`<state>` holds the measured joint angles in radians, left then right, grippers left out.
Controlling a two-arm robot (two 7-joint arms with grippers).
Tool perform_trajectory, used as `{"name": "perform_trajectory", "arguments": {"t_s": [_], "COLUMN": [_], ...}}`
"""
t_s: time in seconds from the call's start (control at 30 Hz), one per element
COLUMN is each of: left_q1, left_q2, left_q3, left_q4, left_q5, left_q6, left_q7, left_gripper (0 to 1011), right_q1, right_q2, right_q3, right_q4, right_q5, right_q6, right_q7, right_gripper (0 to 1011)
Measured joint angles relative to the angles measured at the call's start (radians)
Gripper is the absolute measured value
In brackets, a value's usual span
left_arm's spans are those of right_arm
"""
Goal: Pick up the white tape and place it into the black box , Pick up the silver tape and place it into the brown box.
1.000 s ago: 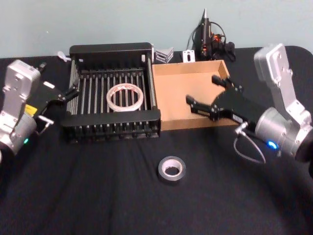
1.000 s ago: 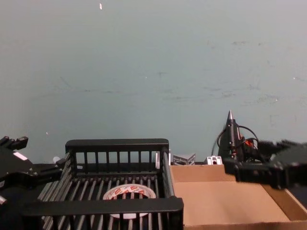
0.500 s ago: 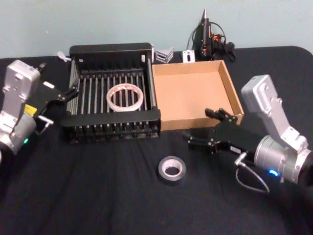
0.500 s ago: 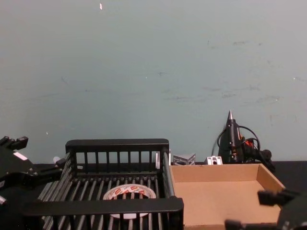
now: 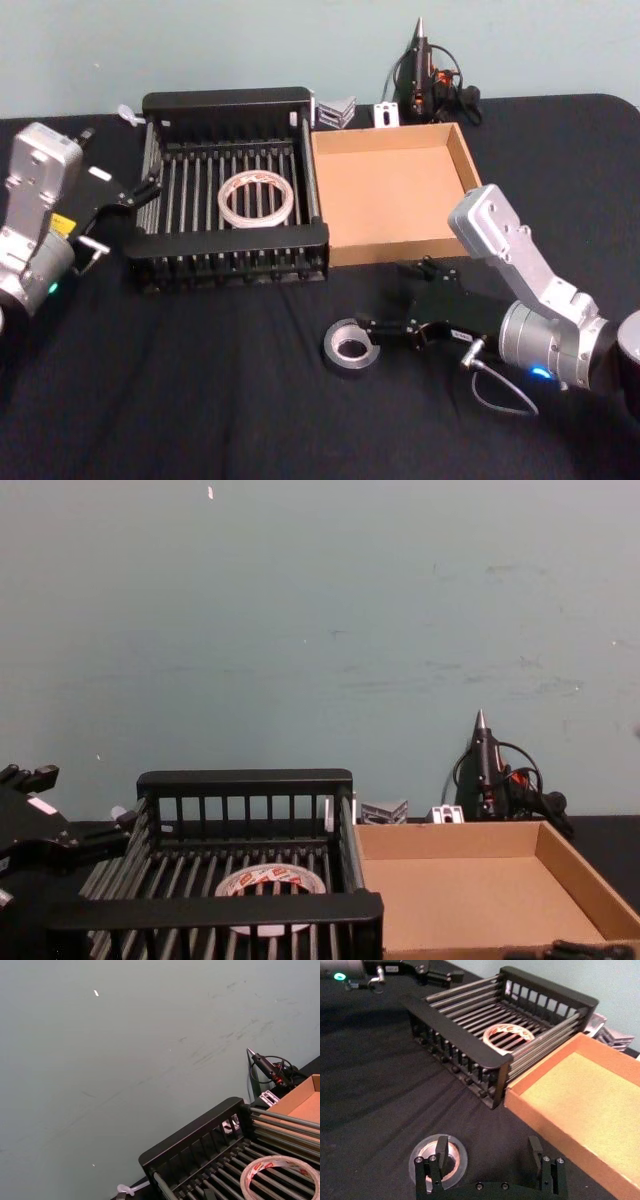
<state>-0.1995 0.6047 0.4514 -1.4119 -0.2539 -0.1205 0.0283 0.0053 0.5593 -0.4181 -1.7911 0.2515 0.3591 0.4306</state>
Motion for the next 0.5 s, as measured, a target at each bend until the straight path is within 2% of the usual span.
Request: {"name": "perform_trajectory", "arguments": {"t_s": [0.5], "left_q1": [0.0], "left_q2": [0.0], "left_q3": [0.0], "left_q4": [0.0], "left_q5": [0.0], "left_q6": [0.0], "left_q7": [0.0], "left_gripper": [1001], "right_q1": [0.058], "right_q2": [0.008], "right_q3": [-0.059], "right_q4": [0.015], "right_q5": [-0.044], "right_q6": [0.056], "right_q7": [0.03], "right_gripper": [1000]}}
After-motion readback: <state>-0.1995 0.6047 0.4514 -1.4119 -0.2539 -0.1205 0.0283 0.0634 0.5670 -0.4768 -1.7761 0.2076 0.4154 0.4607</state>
